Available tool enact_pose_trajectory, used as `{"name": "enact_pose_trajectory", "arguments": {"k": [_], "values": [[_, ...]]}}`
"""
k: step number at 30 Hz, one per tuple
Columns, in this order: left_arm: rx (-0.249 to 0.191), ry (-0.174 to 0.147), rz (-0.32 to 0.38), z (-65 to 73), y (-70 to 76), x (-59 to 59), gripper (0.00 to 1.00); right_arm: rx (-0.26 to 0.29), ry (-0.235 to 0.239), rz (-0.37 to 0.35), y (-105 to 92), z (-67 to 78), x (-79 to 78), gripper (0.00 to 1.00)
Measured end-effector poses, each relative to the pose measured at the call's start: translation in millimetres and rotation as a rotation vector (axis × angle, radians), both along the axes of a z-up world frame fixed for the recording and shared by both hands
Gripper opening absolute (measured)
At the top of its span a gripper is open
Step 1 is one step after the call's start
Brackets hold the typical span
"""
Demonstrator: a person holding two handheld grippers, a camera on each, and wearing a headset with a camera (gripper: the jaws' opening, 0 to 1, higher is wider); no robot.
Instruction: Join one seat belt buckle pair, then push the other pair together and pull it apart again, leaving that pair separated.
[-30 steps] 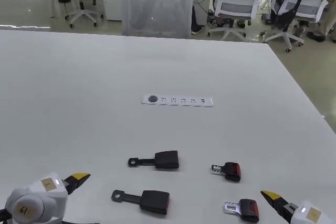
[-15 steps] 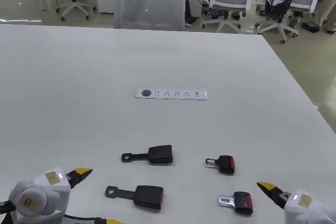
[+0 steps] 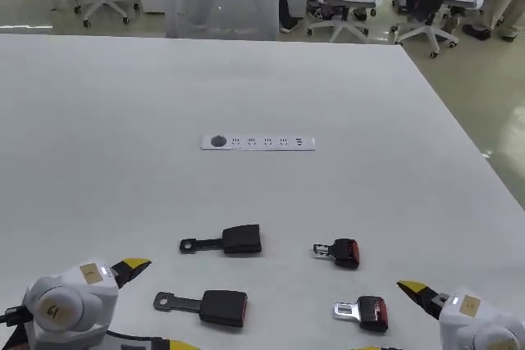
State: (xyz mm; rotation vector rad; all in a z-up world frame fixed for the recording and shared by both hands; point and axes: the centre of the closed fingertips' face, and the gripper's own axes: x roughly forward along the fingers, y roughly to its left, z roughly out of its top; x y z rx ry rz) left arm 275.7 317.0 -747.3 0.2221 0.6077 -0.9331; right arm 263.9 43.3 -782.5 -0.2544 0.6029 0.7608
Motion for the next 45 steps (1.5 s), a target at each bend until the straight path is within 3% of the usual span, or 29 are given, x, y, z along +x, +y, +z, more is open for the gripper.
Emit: {"name": "enact_pose_trajectory", "arguments": {"k": [23,45], "values": [[0.053,0.048,-0.089,-27.7,-20.0,14.3,0.93,-0.034,0.079,0.069,-8.2,-24.6,17.4,0.81],[0.133,0.088,-0.238,-57.2,-40.9,26.6,0.88,-0.08,0.157,0.188,-13.8,-49.8,25.7,0.74]]}}
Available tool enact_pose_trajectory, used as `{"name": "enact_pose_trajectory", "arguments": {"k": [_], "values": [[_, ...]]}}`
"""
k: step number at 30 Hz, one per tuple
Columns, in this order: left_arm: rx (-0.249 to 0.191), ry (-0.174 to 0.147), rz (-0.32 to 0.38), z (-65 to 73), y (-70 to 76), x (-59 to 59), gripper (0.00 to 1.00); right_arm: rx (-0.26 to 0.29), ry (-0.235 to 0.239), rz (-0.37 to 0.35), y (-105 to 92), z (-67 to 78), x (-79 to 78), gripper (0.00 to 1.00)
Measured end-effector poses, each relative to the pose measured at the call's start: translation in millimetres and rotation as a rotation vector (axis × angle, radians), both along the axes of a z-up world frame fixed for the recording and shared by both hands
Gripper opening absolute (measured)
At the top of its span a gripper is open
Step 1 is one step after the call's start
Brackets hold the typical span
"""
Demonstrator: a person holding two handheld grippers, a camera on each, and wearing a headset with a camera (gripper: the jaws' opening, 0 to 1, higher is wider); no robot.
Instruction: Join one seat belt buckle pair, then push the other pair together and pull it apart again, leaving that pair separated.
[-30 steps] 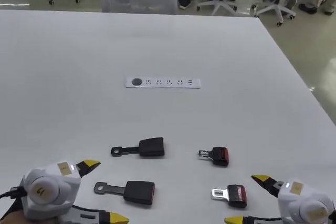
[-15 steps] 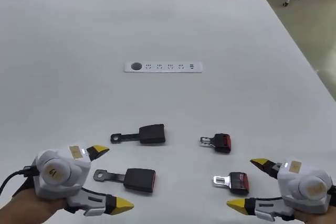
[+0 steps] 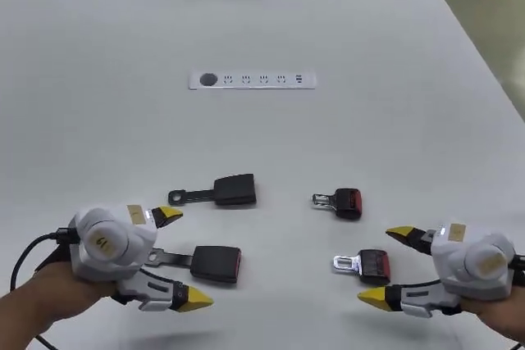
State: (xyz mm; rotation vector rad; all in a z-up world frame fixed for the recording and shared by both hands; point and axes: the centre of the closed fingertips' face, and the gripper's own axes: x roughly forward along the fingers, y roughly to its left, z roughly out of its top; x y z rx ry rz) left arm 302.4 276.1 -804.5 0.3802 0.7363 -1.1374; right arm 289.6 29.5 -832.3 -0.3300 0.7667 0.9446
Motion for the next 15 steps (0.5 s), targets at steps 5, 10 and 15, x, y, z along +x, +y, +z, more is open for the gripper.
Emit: {"name": "enact_pose_trajectory", "arguments": {"k": [5,10,15], "values": [[0.015,0.009,-0.037,-7.4,-3.3,1.1,0.87,-0.008,0.018,0.029,1.1,-4.8,1.2,0.74],[0.021,0.022,-0.078,-16.1,-8.0,1.1,0.81,-0.025,0.05,0.07,-0.2,-13.3,-0.9,0.71],[0.047,0.03,-0.135,-25.1,-11.5,0.6,0.77,-0.038,0.075,0.106,-1.2,-18.2,-3.6,0.67]]}}
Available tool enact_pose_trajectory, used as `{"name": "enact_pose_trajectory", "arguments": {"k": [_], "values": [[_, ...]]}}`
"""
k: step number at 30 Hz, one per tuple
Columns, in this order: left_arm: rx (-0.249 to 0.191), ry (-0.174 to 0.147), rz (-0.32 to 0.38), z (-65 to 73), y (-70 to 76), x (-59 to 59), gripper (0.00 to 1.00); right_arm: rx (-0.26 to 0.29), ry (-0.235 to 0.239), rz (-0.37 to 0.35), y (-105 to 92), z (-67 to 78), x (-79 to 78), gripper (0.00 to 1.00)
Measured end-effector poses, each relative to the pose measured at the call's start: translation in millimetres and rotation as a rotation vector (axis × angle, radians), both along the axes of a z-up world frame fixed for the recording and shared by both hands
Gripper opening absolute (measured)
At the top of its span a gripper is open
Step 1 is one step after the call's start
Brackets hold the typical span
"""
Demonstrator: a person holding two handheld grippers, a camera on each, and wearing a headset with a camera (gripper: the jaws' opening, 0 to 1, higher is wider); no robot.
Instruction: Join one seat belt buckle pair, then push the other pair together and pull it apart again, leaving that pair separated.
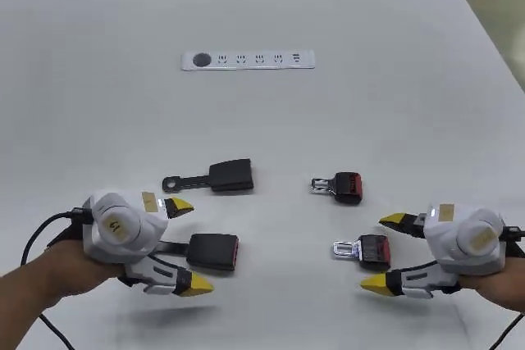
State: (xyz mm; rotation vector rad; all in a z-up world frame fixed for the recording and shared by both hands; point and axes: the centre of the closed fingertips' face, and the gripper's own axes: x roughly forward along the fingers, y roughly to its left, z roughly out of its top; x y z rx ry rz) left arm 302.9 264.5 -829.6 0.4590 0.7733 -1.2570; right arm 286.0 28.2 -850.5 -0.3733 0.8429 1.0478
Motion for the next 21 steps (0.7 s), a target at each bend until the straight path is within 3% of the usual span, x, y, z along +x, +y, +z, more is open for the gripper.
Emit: {"name": "enact_pose_trajectory", "arguments": {"k": [5,11,14,21], "values": [[0.032,-0.006,-0.087,-12.4,-0.5,-3.0,0.73,0.005,0.033,0.001,-0.3,-1.5,-1.2,0.67],[0.031,0.016,-0.095,-18.8,-1.7,-1.1,0.69,-0.006,0.041,0.025,-2.1,-2.5,-2.5,0.67],[0.056,0.017,-0.133,-26.0,1.5,-4.8,0.63,-0.015,0.053,0.035,-2.4,-3.1,-3.4,0.66],[0.053,0.01,-0.142,-26.8,1.0,-4.1,0.6,-0.051,0.053,0.092,-1.5,-6.5,-3.8,0.58]]}}
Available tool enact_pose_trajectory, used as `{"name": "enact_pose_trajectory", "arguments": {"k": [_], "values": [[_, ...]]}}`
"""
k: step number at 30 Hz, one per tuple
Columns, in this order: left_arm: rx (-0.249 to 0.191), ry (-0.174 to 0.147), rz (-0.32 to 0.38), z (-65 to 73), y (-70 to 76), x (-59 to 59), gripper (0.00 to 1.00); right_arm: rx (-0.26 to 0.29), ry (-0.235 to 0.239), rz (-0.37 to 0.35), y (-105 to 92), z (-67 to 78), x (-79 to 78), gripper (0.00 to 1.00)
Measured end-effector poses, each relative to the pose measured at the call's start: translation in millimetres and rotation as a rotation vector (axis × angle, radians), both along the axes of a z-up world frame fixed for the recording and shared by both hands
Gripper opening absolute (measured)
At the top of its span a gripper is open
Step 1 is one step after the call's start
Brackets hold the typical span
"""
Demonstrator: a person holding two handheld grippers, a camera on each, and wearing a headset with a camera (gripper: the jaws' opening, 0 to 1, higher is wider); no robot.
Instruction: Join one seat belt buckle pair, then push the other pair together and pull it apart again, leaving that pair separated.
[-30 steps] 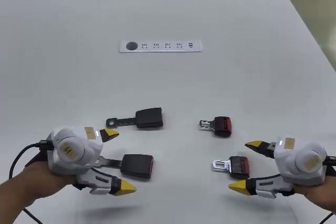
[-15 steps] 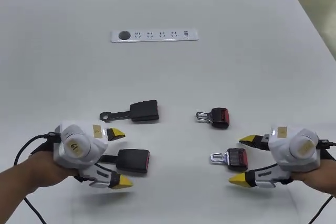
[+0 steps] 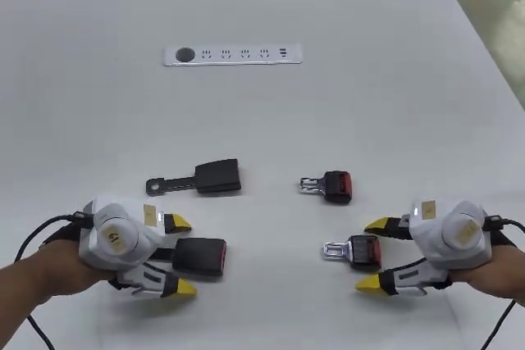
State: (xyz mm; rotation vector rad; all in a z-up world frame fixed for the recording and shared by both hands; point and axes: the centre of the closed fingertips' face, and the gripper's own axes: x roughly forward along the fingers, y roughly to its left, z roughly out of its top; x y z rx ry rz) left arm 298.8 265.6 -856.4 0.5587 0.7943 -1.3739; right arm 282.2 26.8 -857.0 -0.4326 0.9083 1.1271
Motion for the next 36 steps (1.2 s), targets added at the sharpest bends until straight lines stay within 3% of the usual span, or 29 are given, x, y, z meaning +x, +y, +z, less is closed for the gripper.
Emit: {"name": "enact_pose_trajectory", "arguments": {"k": [5,17,20,23,36], "values": [[-0.013,-0.002,-0.001,1.1,-1.3,0.8,0.55,0.001,0.003,0.009,-0.4,-0.6,4.6,0.55],[0.013,-0.064,-0.069,-0.1,1.5,3.4,0.36,-0.073,-0.053,0.104,-5.5,-3.4,9.0,0.46],[0.019,-0.073,-0.079,-0.8,1.5,3.0,0.36,-0.095,-0.069,0.135,-5.3,-5.1,10.1,0.44],[0.011,-0.08,-0.078,-0.3,1.5,2.8,0.35,-0.097,-0.068,0.119,-6.0,-4.7,13.5,0.38],[0.03,-0.079,-0.031,-0.9,0.6,3.3,0.35,-0.102,-0.066,0.139,0.0,-4.3,12.3,0.36]]}}
